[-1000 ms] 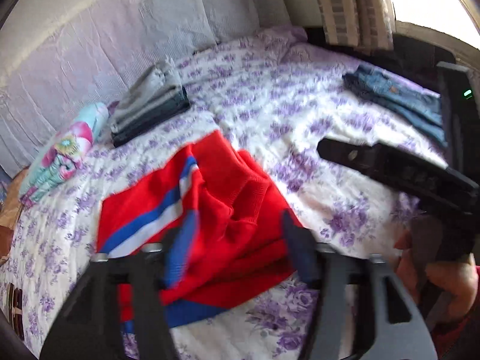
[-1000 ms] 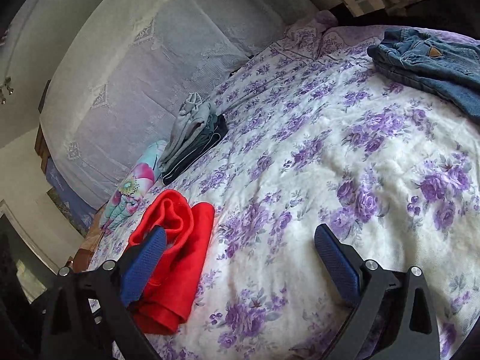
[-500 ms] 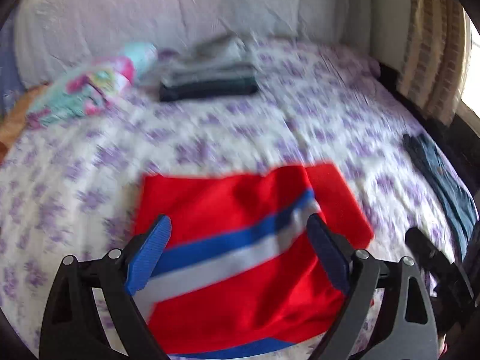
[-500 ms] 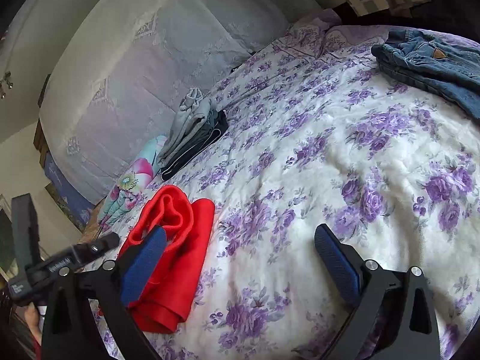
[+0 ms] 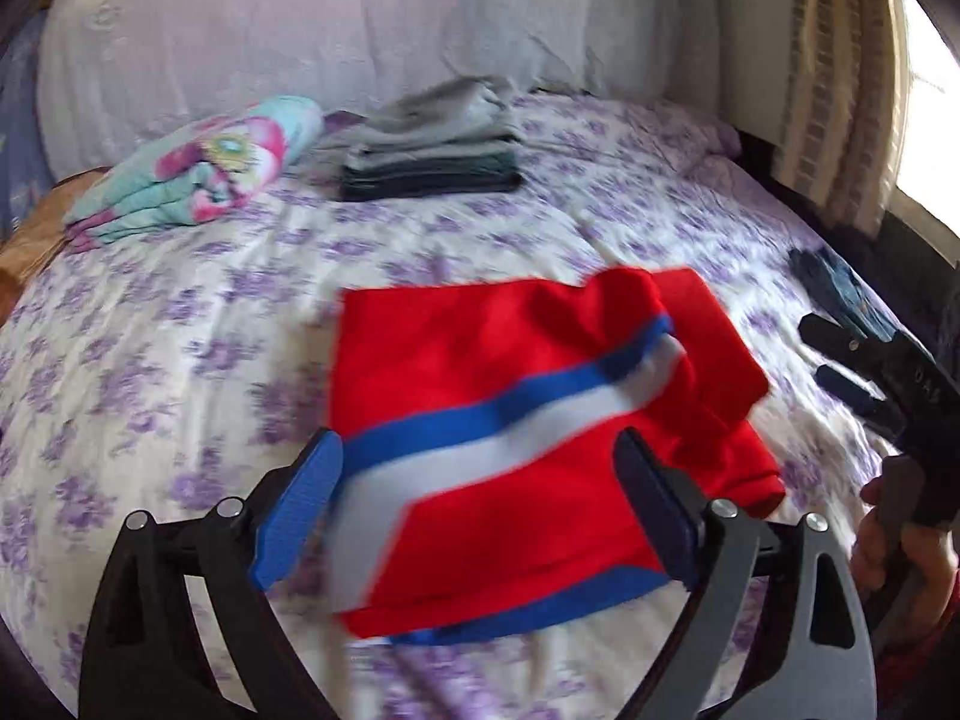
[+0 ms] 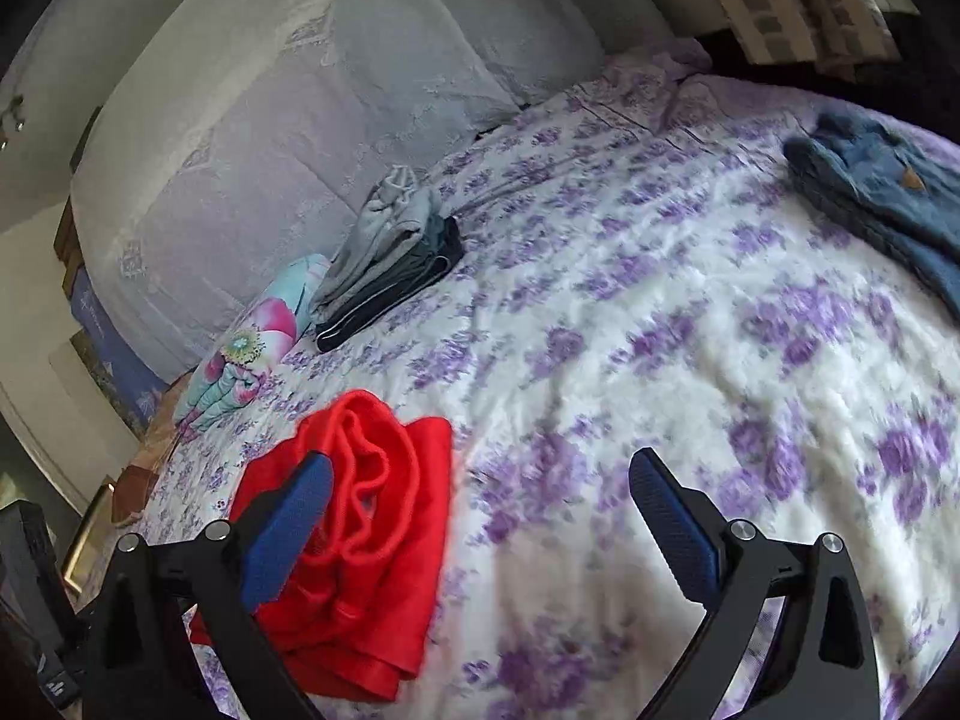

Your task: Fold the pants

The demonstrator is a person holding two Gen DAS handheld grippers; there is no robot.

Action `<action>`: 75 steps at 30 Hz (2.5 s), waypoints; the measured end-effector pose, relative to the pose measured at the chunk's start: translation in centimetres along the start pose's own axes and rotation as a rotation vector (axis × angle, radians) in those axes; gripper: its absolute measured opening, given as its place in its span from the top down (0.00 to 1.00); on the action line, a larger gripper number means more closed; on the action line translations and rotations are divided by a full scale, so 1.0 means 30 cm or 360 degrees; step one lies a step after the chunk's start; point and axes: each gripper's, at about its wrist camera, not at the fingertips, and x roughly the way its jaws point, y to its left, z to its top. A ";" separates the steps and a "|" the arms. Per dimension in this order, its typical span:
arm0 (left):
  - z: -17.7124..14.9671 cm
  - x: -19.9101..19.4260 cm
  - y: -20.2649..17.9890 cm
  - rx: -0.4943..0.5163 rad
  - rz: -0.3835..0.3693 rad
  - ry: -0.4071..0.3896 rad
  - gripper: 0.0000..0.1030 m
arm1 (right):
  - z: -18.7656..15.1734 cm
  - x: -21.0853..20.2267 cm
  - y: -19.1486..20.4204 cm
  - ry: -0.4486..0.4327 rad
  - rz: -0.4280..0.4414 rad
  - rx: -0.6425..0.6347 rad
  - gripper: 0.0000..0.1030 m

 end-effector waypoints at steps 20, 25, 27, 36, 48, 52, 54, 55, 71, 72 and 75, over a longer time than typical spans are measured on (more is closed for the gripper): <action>-0.084 0.136 0.146 -0.0227 0.0000 0.0147 0.04 | -0.016 0.091 0.144 0.0055 -0.0173 -0.0400 0.03; -0.083 0.131 0.140 -0.0208 0.0028 0.0126 0.04 | -0.118 0.109 0.171 0.0200 -0.0326 -0.0663 0.03; -0.086 0.125 0.134 -0.0189 0.0056 0.0109 0.04 | -0.111 0.138 0.121 0.0281 -0.0238 -0.0497 0.03; -0.088 0.111 0.116 -0.0150 0.0124 0.0072 0.04 | -0.113 -0.007 0.189 -0.0031 -0.0186 -0.0559 0.03; -0.089 0.111 0.122 -0.0162 0.0120 0.0077 0.04 | -0.160 0.189 0.159 0.0476 -0.0146 -0.0528 0.03; -0.091 0.112 0.124 -0.0172 0.0112 0.0080 0.04 | -0.149 0.141 0.123 0.0407 0.0018 -0.0407 0.03; -0.092 0.114 0.130 -0.0186 0.0095 0.0085 0.04 | -0.140 0.116 0.089 0.0364 0.0148 -0.0300 0.03; -0.093 0.115 0.133 -0.0197 0.0083 0.0089 0.04 | -0.138 0.112 0.063 0.0364 0.0190 -0.0230 0.03; -0.097 0.117 0.136 -0.0226 0.0056 0.0101 0.04 | -0.155 0.151 0.113 0.0462 0.0033 -0.0336 0.03; -0.096 0.118 0.136 -0.0226 0.0056 0.0101 0.04 | -0.152 0.140 0.103 0.0444 0.0076 -0.0306 0.03; -0.096 0.119 0.138 -0.0230 0.0052 0.0104 0.04 | -0.141 0.124 0.064 0.0426 0.0182 -0.0180 0.03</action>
